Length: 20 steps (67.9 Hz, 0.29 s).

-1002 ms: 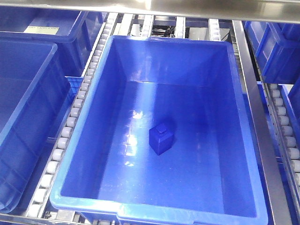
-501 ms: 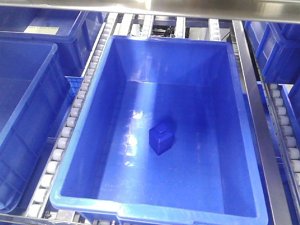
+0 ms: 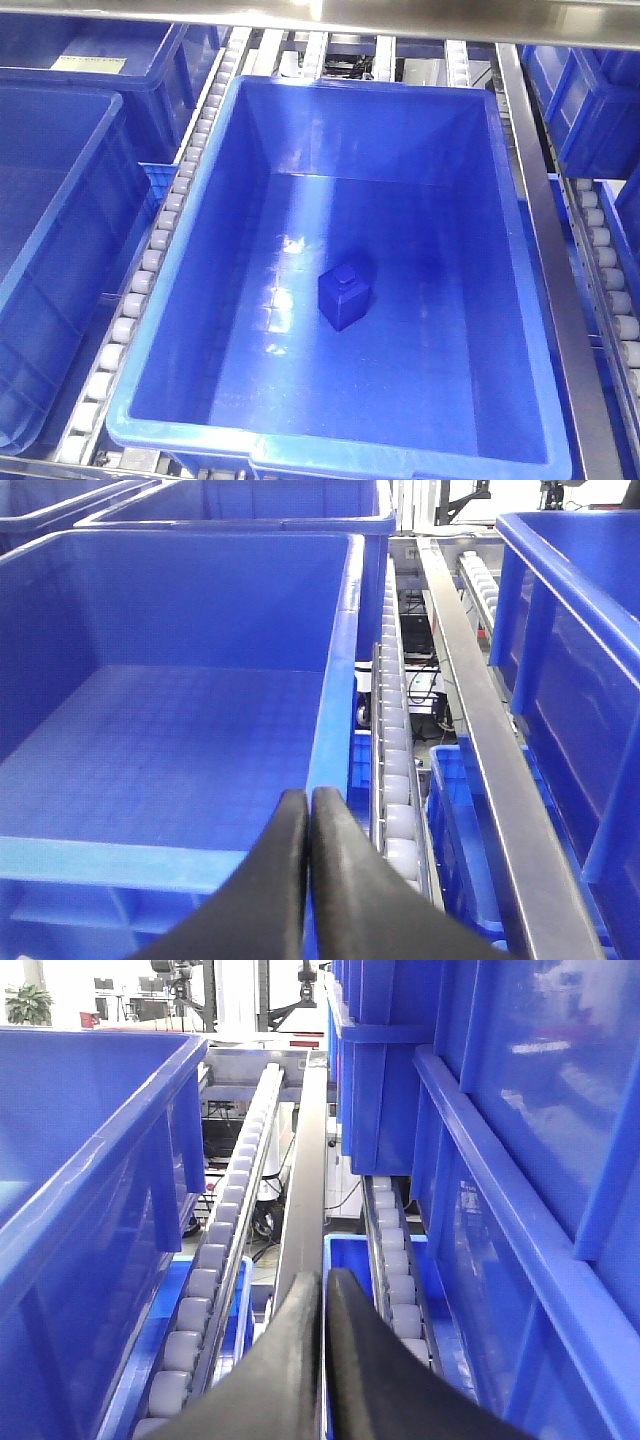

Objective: Pour parts from conveyor to right shelf

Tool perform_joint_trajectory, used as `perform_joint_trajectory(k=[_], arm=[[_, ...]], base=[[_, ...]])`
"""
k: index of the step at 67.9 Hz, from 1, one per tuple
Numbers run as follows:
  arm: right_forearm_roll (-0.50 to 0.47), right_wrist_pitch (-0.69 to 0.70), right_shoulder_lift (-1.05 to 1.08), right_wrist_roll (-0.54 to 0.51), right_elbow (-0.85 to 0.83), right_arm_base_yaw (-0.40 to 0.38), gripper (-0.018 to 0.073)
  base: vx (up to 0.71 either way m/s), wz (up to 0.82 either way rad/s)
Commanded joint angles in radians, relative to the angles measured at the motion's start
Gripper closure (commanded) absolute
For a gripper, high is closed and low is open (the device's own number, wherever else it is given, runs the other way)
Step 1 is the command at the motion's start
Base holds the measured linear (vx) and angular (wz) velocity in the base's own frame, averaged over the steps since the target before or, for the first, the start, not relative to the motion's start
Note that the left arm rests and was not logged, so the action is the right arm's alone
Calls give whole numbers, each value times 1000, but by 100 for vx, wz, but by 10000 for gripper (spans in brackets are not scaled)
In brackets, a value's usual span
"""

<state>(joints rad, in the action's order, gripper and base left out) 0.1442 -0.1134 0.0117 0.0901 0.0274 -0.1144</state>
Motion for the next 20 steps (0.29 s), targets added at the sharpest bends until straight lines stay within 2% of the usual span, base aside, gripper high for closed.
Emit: perform_joint_trajectory(k=[1,20], arm=[[9,66,17,-1,1,-6,570],[9,66,17,-1,1,-6,570]], base=[[0,0],[0,0]])
